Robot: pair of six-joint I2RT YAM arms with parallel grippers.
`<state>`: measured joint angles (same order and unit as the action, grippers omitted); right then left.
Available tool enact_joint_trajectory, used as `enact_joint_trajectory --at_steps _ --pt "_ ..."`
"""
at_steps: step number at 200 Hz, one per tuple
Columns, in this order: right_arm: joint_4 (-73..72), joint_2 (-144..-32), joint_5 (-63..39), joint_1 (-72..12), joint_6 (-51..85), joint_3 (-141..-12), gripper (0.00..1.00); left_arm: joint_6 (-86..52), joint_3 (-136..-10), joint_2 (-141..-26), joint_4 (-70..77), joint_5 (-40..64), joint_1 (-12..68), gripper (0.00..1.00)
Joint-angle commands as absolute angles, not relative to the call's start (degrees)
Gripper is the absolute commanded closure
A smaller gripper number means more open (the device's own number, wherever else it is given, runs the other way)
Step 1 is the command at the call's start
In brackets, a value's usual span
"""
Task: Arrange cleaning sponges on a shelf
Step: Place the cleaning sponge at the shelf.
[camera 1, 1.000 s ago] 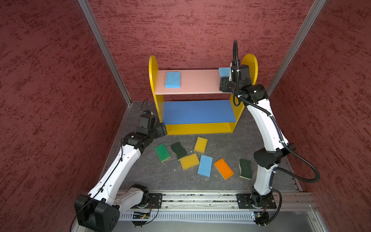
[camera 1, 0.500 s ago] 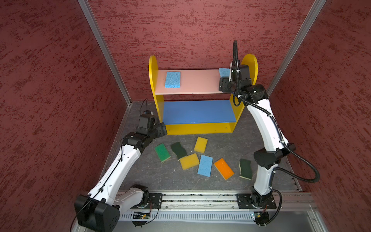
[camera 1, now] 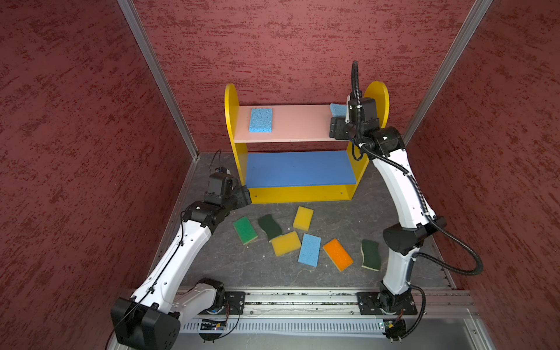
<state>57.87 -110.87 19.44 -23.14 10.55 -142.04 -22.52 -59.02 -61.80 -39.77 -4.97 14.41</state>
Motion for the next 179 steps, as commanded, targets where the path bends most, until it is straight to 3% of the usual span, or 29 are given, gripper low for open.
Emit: enact_joint_trajectory --at_steps 1,179 --pt "60.2 -108.8 18.2 -23.0 10.8 -143.4 0.10 -22.8 -58.5 -60.9 -39.8 -4.8 13.9 0.16" --pt "58.8 -105.0 15.6 -23.1 8.2 -143.3 0.06 -22.5 -59.5 -60.1 -41.2 -4.6 13.9 0.16"
